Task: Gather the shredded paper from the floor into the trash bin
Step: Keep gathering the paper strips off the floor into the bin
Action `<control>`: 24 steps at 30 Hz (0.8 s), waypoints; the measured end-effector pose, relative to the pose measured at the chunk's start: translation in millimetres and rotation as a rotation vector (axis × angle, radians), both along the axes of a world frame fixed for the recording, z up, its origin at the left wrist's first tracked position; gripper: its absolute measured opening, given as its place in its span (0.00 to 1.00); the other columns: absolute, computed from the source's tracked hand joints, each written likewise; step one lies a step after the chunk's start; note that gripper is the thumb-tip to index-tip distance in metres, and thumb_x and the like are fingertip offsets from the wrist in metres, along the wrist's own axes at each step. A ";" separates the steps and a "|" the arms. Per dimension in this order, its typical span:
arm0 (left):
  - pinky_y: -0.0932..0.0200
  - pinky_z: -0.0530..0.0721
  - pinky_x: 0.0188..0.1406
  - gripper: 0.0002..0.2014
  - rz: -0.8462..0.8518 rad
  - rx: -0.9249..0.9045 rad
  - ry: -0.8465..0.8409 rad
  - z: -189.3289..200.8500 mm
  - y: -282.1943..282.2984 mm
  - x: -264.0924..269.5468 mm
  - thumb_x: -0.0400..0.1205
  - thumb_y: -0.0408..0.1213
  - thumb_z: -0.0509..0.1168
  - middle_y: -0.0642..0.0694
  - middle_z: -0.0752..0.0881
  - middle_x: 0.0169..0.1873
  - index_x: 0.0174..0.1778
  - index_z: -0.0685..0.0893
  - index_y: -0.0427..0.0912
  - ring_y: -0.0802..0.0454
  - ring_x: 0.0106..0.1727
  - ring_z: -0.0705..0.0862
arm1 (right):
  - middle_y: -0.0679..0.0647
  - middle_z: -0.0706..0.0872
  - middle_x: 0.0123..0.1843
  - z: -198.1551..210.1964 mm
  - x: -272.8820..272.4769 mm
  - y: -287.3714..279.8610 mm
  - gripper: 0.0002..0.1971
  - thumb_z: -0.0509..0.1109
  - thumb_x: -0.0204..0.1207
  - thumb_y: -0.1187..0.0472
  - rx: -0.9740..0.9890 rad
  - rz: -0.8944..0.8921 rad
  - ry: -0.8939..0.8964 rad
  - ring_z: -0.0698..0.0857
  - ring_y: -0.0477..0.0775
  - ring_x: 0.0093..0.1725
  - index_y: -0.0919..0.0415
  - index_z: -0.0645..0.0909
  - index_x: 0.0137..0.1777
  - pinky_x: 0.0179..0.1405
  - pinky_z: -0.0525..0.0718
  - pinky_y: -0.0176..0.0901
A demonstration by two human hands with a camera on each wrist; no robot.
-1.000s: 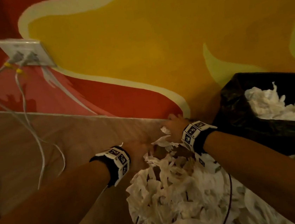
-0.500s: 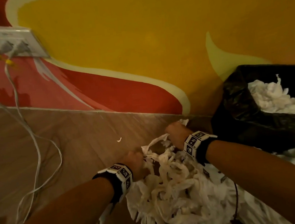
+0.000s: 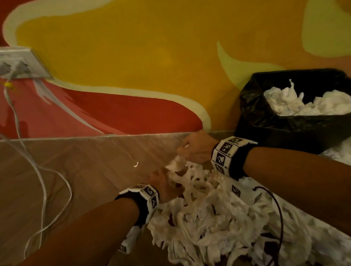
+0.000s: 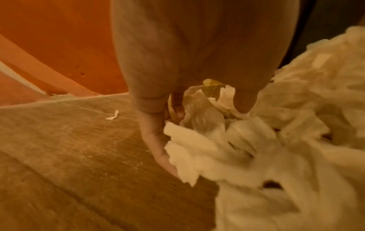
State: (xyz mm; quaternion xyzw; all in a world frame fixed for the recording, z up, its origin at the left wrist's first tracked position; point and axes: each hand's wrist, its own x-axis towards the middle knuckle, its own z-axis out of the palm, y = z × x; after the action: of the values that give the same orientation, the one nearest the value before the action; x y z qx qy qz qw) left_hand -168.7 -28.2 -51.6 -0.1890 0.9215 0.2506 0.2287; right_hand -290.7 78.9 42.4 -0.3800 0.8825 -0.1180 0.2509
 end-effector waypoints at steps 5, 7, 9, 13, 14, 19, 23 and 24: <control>0.46 0.69 0.76 0.32 -0.093 -0.215 -0.135 -14.8 8.0 1.4 0.84 0.56 0.57 0.38 0.69 0.76 0.81 0.62 0.42 0.39 0.75 0.70 | 0.57 0.88 0.47 12.6 15.8 13.4 0.09 0.70 0.76 0.60 0.022 0.096 0.106 0.85 0.55 0.48 0.67 0.85 0.48 0.44 0.81 0.44; 0.46 0.71 0.75 0.30 -0.061 -0.153 -0.134 -11.3 4.4 0.3 0.83 0.51 0.62 0.39 0.71 0.74 0.79 0.65 0.42 0.40 0.74 0.72 | 0.54 0.83 0.53 14.9 20.3 21.2 0.09 0.70 0.76 0.61 0.001 0.109 0.135 0.81 0.53 0.55 0.66 0.83 0.52 0.48 0.75 0.39; 0.47 0.74 0.71 0.23 -0.072 -0.100 -0.065 -2.6 -2.3 -2.1 0.83 0.49 0.62 0.41 0.78 0.68 0.73 0.73 0.42 0.42 0.68 0.77 | 0.51 0.75 0.53 17.7 24.3 28.6 0.10 0.69 0.78 0.62 -0.015 0.101 0.115 0.75 0.51 0.58 0.65 0.80 0.56 0.51 0.69 0.36; 0.47 0.81 0.60 0.09 -0.110 -0.073 0.067 23.6 -15.4 -10.0 0.85 0.39 0.59 0.43 0.86 0.50 0.48 0.83 0.41 0.44 0.54 0.83 | 0.52 0.72 0.57 21.9 25.1 32.5 0.15 0.66 0.79 0.66 0.096 0.144 0.082 0.72 0.57 0.68 0.63 0.76 0.66 0.60 0.72 0.40; 0.45 0.82 0.58 0.07 -0.109 -0.046 0.087 29.6 -17.9 -12.8 0.84 0.35 0.58 0.41 0.85 0.48 0.43 0.80 0.41 0.43 0.51 0.83 | 0.54 0.76 0.62 21.9 24.0 32.0 0.17 0.66 0.79 0.67 0.137 0.157 0.082 0.74 0.57 0.68 0.63 0.76 0.68 0.58 0.73 0.40; 0.52 0.78 0.42 0.07 0.127 0.182 0.271 50.5 -21.3 -18.8 0.84 0.27 0.56 0.46 0.80 0.40 0.44 0.76 0.40 0.48 0.43 0.79 | 0.58 0.77 0.71 3.5 26.1 30.8 0.26 0.67 0.76 0.70 0.236 0.196 0.048 0.79 0.62 0.66 0.57 0.72 0.74 0.60 0.83 0.51; 0.62 0.77 0.29 0.10 0.315 0.370 0.482 66.2 -18.2 -15.9 0.84 0.25 0.52 0.47 0.79 0.37 0.49 0.75 0.43 0.54 0.33 0.77 | 0.55 0.84 0.55 -26.1 30.5 28.3 0.14 0.68 0.76 0.59 0.250 0.281 0.075 0.79 0.50 0.37 0.57 0.77 0.61 0.24 0.69 0.35; 0.63 0.77 0.27 0.10 0.379 0.392 0.504 69.8 -19.1 -15.3 0.85 0.27 0.52 0.47 0.80 0.37 0.50 0.76 0.44 0.54 0.33 0.77 | 0.50 0.82 0.48 -31.2 30.9 28.7 0.11 0.68 0.76 0.54 0.216 0.270 0.077 0.73 0.45 0.31 0.54 0.77 0.56 0.23 0.64 0.33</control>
State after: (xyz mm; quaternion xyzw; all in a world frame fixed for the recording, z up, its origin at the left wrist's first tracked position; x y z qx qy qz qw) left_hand -184.0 -47.3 18.2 -0.2412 0.8322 0.4986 -0.0239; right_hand -259.7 107.5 11.2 -0.4700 0.8401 0.0269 0.2696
